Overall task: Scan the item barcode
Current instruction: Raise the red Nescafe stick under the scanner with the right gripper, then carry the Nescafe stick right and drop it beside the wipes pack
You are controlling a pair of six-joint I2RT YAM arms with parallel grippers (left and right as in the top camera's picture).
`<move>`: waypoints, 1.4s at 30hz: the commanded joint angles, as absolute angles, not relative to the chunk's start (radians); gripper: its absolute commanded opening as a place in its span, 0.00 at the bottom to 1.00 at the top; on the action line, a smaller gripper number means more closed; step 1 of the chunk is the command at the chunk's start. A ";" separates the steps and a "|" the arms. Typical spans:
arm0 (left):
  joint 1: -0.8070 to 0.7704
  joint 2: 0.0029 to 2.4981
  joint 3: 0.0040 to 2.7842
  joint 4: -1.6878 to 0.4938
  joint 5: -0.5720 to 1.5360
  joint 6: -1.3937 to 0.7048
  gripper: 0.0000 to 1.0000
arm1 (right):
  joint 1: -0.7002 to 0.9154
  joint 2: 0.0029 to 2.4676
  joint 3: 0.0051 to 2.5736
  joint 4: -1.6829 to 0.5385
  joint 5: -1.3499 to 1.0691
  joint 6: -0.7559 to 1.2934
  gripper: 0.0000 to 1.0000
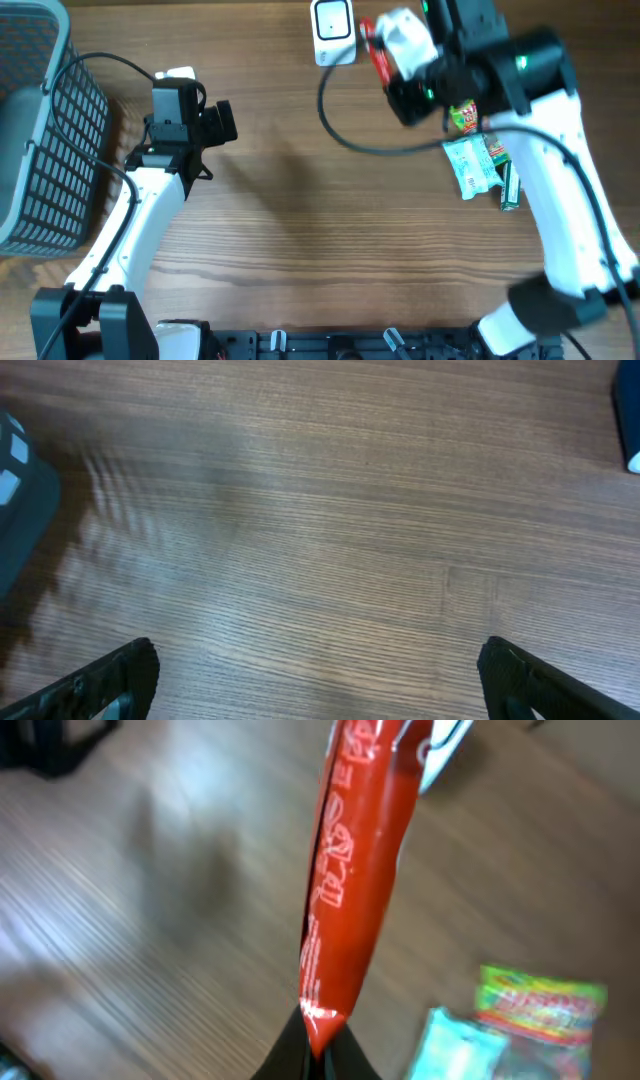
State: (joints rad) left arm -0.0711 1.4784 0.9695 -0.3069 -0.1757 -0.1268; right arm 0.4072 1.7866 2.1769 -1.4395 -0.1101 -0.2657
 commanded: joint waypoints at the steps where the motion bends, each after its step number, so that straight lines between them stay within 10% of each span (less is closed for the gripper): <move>1: -0.074 1.476 0.974 -0.308 -0.192 -0.109 1.00 | 0.412 1.982 2.446 -1.507 0.054 -0.421 0.04; 26: -0.074 1.476 0.974 -0.308 -0.192 -0.109 1.00 | 0.461 2.569 2.460 -0.746 0.586 -0.839 0.04; 42: -0.074 1.476 0.974 -0.308 -0.192 -0.109 1.00 | 0.451 2.610 2.427 -0.752 0.609 -0.834 0.04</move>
State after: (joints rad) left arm -0.0711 1.4788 0.9699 -0.3103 -0.1795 -0.1242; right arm 0.4549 2.5824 2.4409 -0.7414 0.5854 -0.8356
